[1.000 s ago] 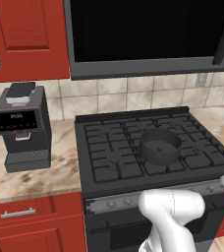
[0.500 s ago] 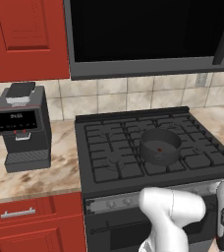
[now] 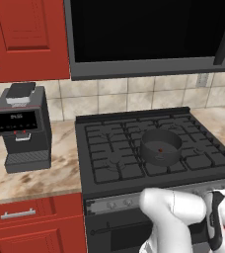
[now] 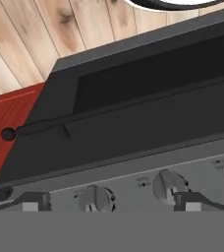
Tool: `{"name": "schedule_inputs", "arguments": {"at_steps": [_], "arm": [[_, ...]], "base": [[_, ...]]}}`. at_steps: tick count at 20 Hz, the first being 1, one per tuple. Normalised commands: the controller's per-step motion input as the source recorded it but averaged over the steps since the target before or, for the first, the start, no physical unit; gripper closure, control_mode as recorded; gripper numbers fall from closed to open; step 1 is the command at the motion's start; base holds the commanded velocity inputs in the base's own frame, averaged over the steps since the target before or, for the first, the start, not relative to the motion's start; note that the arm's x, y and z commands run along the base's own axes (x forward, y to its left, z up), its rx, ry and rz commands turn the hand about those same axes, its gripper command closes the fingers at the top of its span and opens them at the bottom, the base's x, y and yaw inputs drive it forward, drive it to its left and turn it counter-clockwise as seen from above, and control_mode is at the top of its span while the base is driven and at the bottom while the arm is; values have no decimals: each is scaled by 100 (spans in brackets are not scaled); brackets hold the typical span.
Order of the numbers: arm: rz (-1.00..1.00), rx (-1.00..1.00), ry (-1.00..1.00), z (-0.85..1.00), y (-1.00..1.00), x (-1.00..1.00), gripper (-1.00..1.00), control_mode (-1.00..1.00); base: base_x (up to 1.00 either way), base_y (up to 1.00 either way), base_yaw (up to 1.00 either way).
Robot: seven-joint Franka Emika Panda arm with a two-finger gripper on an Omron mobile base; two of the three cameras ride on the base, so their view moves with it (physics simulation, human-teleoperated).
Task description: Retrieve the frozen meat and place it in the pot on a burner. Then turn the burner on.
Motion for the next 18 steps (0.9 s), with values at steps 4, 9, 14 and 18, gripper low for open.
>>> {"name": "schedule_inputs", "arguments": {"at_steps": [4,9,14,18], "arm": [[11,1,13,43,-48,0,-100,-100],[14,8,4,93,-30,0,-100,-100],[7,38,-3,78,-49,-6,-100,-100],[-23,91,-25,44,-66,-9,-100,-100]], "base": [[0,0,0],[0,0,0],[0,0,0],[0,0,0]]}}
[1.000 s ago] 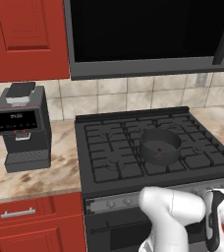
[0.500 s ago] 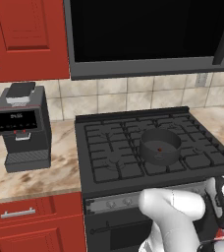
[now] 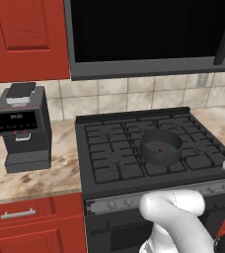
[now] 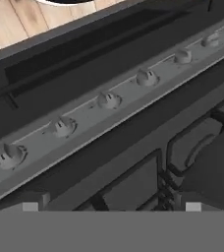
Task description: Retrieve the frozen meat and place it in the pot on a burner. Then turn the burner on.
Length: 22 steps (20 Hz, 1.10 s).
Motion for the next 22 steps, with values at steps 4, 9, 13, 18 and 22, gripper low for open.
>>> {"name": "schedule_inputs", "arguments": {"at_steps": [4,9,13,18,22], "arm": [[-56,79,-13,46,-14,-21,-100,-100],[-66,65,0,36,0,-31,-100,-100],[-44,51,47,0,11,-1,-100,-100],[-17,63,58,2,52,0,-100,-100],[0,98,19,-2,9,-1,-100,-100]], "base": [[0,0,0],[0,0,0],[0,0,0],[0,0,0],[0,0,0]]}}
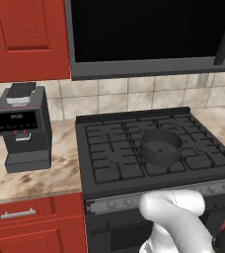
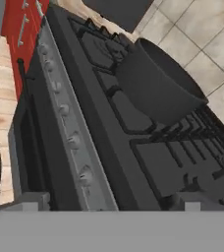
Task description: Retrieve the frozen meat and place it in the pot on a burner. Then turn the burner on.
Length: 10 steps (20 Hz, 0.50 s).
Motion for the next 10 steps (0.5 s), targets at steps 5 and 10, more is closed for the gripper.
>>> {"name": "schedule_inputs", "arguments": {"at_steps": [5,10], "arm": [[-7,100,0,-16,0,0,-100,-100],[-30,50,-1,-42,29,-9,-100,-100]], "base": [[0,0,0],[0,0,0]]}}
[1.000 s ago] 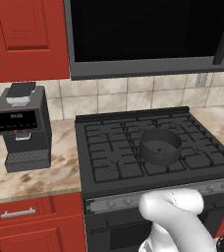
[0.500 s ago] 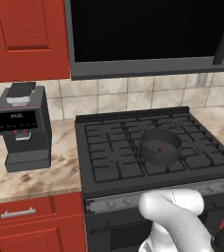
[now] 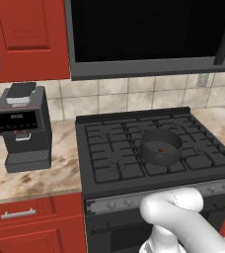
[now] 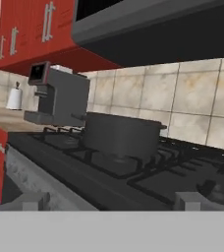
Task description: Retrieve the frozen meat and place it in the pot on a burner. Then turn the burner on.
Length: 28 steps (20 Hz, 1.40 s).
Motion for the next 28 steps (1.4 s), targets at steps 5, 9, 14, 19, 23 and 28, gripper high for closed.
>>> {"name": "schedule_inputs", "arguments": {"at_steps": [5,9,14,19,23,28], "arm": [[-10,3,0,-8,9,-2,-100,-100],[-14,0,0,-36,19,0,-100,-100],[-29,0,0,-76,41,0,-100,-100],[-36,0,-9,-75,37,0,-100,-100],[-34,0,-13,-53,50,0,-100,-100],[-19,5,-15,0,44,5,-100,-100]], "base": [[0,0,0],[0,0,0],[0,0,0],[0,0,0],[0,0,0],[0,0,0]]}}
